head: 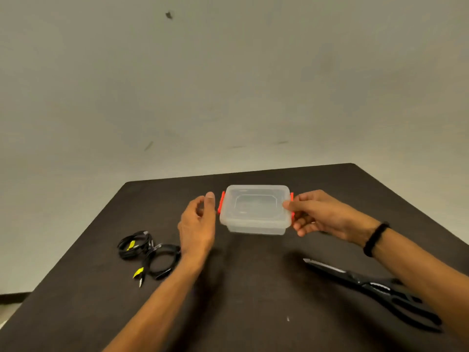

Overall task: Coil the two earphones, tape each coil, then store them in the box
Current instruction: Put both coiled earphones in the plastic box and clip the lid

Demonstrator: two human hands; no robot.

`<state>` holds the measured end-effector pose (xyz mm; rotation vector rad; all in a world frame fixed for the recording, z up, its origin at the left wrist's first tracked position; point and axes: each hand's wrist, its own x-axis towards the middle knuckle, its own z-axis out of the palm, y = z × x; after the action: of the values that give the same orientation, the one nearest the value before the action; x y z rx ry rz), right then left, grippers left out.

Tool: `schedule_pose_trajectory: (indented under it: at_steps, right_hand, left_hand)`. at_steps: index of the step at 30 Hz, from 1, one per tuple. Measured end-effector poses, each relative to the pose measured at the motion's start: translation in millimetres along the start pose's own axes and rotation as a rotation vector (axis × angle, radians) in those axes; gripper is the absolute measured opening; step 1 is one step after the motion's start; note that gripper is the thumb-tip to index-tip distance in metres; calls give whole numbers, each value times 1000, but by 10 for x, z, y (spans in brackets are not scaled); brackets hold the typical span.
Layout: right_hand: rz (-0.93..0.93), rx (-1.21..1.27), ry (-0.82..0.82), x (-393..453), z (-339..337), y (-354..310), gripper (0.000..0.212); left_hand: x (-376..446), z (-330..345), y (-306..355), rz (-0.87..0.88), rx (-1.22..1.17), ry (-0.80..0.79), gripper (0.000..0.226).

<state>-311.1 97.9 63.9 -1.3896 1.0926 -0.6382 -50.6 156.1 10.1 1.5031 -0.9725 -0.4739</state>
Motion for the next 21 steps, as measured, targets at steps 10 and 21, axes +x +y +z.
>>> schedule_pose_trajectory:
  at_steps: [10,21]
  right_hand:
    - [-21,-121,12,-1135,573,277,47]
    - [-150,-444,257,-1359,867,614,45]
  left_hand:
    - [-964,-1008,229,-90,119,-281,14]
    - [-1288,-1014,113,-118,171,-191,12]
